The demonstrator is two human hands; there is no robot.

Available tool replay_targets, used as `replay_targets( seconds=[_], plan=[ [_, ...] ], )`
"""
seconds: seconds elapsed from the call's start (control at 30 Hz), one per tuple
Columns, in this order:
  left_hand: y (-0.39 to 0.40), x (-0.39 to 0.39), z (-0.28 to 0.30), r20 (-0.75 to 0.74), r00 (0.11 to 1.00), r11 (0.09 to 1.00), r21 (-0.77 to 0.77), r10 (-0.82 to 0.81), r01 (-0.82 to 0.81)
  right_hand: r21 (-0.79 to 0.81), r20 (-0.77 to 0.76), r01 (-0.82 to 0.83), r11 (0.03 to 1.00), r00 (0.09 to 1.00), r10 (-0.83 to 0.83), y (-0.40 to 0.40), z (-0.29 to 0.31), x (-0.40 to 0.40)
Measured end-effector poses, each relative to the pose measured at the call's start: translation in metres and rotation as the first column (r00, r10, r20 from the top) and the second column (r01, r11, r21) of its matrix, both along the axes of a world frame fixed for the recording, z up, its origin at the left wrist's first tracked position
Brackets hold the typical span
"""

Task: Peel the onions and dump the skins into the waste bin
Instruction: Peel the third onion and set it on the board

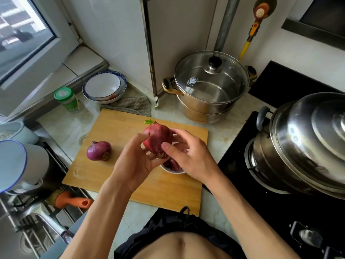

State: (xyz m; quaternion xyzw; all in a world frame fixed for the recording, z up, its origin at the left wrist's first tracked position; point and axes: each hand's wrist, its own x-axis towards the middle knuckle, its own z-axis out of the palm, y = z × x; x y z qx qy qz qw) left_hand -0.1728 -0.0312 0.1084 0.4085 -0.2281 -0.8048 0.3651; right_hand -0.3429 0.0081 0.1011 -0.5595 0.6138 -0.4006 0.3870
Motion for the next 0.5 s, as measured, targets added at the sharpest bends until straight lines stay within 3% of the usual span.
replay_targets(
  seconds=[0.13, 0.33, 0.5],
  plan=[
    [0.002, -0.010, -0.003, 0.149, 0.989, 0.998, -0.068, -0.002, 0.012, -0.048, -0.027, 0.068, 0.997, 0.997, -0.069, 0.008, -0.004, 0.009],
    [0.012, -0.012, -0.001, 0.074, 0.993, 0.995, 0.028, 0.097, -0.099, -0.252, -0.035, 0.128, 0.959, 0.989, -0.141, 0.013, -0.009, 0.009],
    [0.005, -0.007, 0.003, 0.128, 0.991, 0.999, -0.037, 0.039, -0.034, -0.079, 0.188, 0.108, 0.991, 0.978, -0.091, 0.016, -0.018, 0.011]
  ],
)
